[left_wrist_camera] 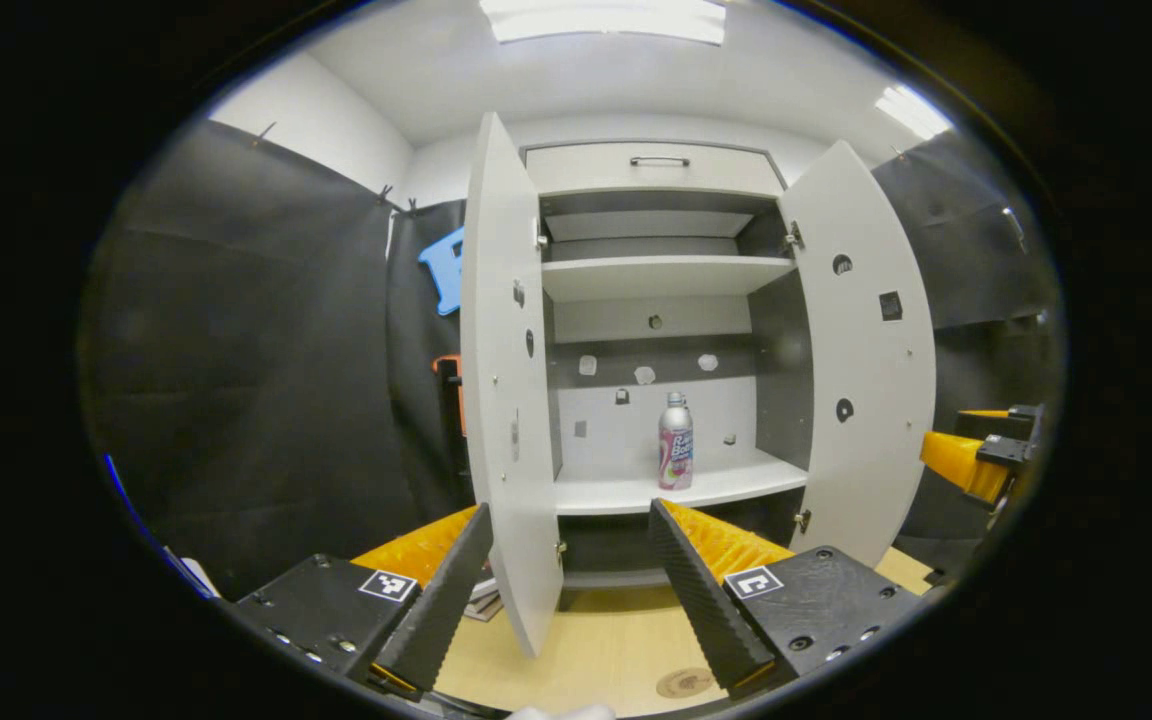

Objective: Grasp the bottle in the cabinet with the left hand and place it on the coaster, then close the right door with the right hand and the left door with the left hand.

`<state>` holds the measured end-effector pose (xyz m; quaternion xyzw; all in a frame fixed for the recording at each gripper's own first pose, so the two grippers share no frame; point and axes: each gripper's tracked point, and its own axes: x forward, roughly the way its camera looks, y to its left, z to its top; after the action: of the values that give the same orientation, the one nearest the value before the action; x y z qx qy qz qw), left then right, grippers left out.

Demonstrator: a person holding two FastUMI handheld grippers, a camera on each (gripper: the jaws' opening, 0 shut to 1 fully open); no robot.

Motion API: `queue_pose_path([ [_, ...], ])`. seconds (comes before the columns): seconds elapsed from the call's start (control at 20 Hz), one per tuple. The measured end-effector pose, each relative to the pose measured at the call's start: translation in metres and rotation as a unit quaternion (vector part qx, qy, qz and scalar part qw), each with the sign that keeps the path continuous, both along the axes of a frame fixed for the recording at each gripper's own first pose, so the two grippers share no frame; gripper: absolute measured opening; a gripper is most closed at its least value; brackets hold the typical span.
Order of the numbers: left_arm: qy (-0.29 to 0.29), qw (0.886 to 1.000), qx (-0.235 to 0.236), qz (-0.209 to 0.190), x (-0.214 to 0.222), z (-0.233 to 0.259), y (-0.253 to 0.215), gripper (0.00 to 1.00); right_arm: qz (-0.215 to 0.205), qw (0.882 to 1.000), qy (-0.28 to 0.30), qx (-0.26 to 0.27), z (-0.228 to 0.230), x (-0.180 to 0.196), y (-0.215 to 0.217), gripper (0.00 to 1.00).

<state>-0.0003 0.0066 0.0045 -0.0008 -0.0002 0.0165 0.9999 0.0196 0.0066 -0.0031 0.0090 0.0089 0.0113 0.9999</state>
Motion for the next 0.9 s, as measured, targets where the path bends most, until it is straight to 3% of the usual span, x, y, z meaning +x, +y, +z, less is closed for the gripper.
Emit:
queue_pose_path([
  [0.45,0.011,1.0,-0.008,0.006,0.007,-0.006,0.001,1.0,0.004,1.0,0.003,0.005,0.002,0.007,0.0,1.0],
  [0.5,0.008,1.0,-0.007,0.005,0.009,-0.005,0.001,0.96,0.003,1.0,0.003,0.007,0.002,0.007,-0.001,1.0],
  [0.55,0.007,1.0,-0.005,0.006,0.013,-0.004,0.001,1.0,0.003,1.0,0.003,0.006,0.002,0.008,-0.001,0.99],
  [0.6,0.005,1.0,-0.005,0.003,0.019,-0.003,-0.001,0.96,0.002,1.0,0.003,0.006,0.002,0.009,-0.002,0.99],
  [0.8,-0.001,1.0,-0.006,-0.019,0.053,0.0,-0.017,0.96,-0.005,1.0,0.004,0.008,0.007,0.01,-0.006,0.99],
  [0.85,-0.005,1.0,-0.006,-0.024,0.064,0.002,-0.022,1.0,-0.004,1.0,0.005,0.011,0.009,0.01,-0.005,0.99],
  [0.9,-0.009,0.999,-0.008,-0.033,0.077,0.003,-0.029,0.96,-0.007,1.0,0.005,0.012,0.011,0.01,-0.005,0.99],
])
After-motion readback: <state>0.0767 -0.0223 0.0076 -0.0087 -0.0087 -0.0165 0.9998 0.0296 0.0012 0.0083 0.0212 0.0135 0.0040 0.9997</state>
